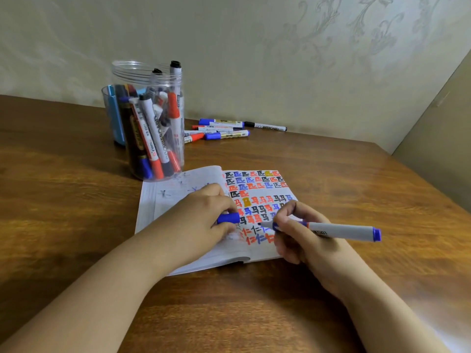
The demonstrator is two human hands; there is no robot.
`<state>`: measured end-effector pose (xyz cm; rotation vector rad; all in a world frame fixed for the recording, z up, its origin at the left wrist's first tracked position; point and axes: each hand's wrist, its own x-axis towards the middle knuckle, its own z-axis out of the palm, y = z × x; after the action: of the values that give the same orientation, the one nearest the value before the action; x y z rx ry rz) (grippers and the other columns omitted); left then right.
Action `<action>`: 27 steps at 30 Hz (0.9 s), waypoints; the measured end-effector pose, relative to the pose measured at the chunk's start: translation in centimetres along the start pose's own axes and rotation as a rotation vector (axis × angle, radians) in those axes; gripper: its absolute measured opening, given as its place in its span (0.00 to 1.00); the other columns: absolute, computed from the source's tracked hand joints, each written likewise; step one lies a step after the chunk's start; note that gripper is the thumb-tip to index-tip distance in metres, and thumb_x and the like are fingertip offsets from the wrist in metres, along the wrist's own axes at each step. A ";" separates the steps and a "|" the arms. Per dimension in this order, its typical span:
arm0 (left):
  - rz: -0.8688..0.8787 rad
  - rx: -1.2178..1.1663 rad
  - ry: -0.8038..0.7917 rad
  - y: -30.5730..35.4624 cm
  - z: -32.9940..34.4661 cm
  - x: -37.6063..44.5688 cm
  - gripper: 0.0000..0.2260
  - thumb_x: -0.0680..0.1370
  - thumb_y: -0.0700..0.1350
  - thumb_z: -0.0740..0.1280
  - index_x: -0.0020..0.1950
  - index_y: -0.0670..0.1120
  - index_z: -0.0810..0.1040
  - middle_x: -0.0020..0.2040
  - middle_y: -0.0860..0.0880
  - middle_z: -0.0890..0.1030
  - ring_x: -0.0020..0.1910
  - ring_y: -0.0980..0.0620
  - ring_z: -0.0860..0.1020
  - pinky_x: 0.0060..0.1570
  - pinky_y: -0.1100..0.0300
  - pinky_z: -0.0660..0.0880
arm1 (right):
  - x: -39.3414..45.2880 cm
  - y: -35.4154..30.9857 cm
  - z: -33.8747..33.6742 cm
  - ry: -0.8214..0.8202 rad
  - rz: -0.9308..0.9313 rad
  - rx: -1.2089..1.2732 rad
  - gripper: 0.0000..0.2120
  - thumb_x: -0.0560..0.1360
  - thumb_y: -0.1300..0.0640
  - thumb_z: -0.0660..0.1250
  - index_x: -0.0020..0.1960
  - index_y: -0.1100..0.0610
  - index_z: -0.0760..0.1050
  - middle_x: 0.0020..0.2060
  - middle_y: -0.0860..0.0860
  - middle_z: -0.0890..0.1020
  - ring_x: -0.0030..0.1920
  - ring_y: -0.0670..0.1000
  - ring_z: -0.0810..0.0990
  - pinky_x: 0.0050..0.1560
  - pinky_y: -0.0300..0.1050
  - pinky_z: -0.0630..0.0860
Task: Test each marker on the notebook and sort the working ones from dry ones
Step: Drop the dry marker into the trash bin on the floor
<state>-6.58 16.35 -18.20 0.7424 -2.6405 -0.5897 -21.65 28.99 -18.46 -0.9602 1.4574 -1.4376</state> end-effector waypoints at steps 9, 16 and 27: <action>0.010 0.007 -0.012 0.3 0.4 -0.3 0.07 0.75 0.52 0.65 0.51 0.56 0.70 0.49 0.60 0.70 0.49 0.61 0.71 0.51 0.65 0.71 | 0.1 0.4 1.1 0.177 -0.126 -0.501 0.10 0.73 0.55 0.68 0.35 0.55 0.71 0.25 0.49 0.77 0.26 0.47 0.70 0.30 0.42 0.67; 0.000 0.004 -0.043 0.3 0.6 -0.3 0.07 0.76 0.53 0.64 0.52 0.56 0.70 0.50 0.60 0.69 0.50 0.60 0.71 0.52 0.63 0.71 | 0.2 1.1 1.1 0.147 -0.271 -0.596 0.14 0.72 0.63 0.70 0.33 0.60 0.67 0.26 0.46 0.72 0.28 0.42 0.68 0.28 0.32 0.63; -0.009 0.001 -0.061 0.4 0.6 -0.3 0.06 0.76 0.51 0.64 0.52 0.55 0.70 0.51 0.58 0.70 0.50 0.59 0.71 0.51 0.63 0.70 | 0.3 1.3 1.0 0.058 -0.248 -0.666 0.14 0.72 0.60 0.70 0.33 0.57 0.67 0.27 0.46 0.73 0.29 0.42 0.69 0.30 0.32 0.65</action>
<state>-6.80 17.00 -18.56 0.7488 -2.6941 -0.6237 -20.74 28.36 -19.78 -1.5566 1.9680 -1.1586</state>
